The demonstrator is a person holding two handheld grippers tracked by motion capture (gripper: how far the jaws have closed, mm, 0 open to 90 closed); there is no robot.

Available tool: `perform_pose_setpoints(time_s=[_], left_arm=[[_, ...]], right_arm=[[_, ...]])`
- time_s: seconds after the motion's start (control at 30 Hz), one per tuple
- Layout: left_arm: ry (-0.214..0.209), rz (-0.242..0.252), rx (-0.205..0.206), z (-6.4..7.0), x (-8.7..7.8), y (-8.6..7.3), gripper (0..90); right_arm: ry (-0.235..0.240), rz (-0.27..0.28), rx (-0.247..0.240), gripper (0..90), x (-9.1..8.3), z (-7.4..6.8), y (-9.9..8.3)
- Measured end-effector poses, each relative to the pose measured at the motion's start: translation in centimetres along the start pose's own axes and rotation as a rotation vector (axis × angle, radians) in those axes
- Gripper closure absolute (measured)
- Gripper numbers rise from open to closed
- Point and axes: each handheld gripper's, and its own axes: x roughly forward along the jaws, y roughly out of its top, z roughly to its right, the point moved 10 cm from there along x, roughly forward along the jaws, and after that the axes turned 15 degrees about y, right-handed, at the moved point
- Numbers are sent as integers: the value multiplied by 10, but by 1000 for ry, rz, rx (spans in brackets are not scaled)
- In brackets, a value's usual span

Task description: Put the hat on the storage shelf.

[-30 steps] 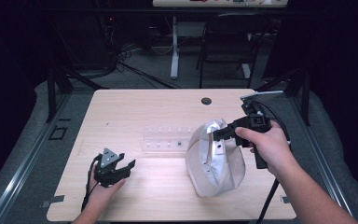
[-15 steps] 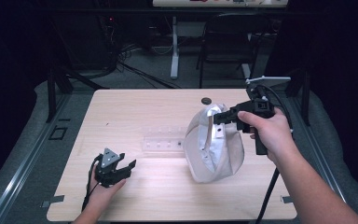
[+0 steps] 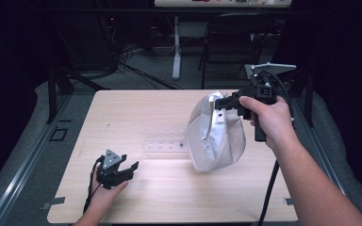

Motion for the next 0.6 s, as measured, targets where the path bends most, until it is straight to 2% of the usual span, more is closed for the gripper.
perform_pose_setpoints(time_s=[0.23, 0.4, 0.6], left_arm=[[-10, -5, -6, 1, 0, 0, 427], [-11, -3, 3, 3, 0, 0, 427], [-4, 0, 12, 2, 0, 0, 425]], right_arm=[[2, 27, 12, 823, 6, -4, 14], [8, 51, 19, 823, 16, -11, 30], [6, 75, 34, 823, 28, -12, 42]])
